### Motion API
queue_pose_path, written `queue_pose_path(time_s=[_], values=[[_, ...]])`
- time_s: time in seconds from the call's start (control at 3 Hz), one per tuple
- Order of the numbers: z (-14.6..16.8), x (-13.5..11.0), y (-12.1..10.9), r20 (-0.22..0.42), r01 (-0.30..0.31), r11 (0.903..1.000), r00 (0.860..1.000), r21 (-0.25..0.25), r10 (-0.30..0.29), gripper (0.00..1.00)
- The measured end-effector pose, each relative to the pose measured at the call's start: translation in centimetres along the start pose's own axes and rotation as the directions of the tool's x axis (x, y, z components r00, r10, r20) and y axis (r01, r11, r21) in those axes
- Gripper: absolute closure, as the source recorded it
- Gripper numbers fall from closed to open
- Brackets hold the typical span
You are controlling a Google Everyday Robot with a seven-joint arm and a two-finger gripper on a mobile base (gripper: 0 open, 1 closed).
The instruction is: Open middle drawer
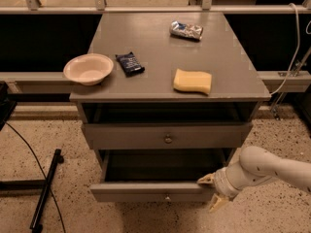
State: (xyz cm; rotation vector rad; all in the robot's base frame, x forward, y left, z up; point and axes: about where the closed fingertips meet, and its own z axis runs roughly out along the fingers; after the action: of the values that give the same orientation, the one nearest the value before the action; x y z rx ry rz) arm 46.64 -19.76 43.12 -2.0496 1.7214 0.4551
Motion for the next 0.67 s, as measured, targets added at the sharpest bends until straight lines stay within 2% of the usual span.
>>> queue_pose_path(time_s=[0.33,0.67], values=[[-1.1,-1.7,1.7,0.012,0.021,0.9994,1.0,-0.026,-0.02,0.26],[-2.4,-2.3,1.9,0.011,0.03,0.9996,0.999,0.004,-0.03,0.26]])
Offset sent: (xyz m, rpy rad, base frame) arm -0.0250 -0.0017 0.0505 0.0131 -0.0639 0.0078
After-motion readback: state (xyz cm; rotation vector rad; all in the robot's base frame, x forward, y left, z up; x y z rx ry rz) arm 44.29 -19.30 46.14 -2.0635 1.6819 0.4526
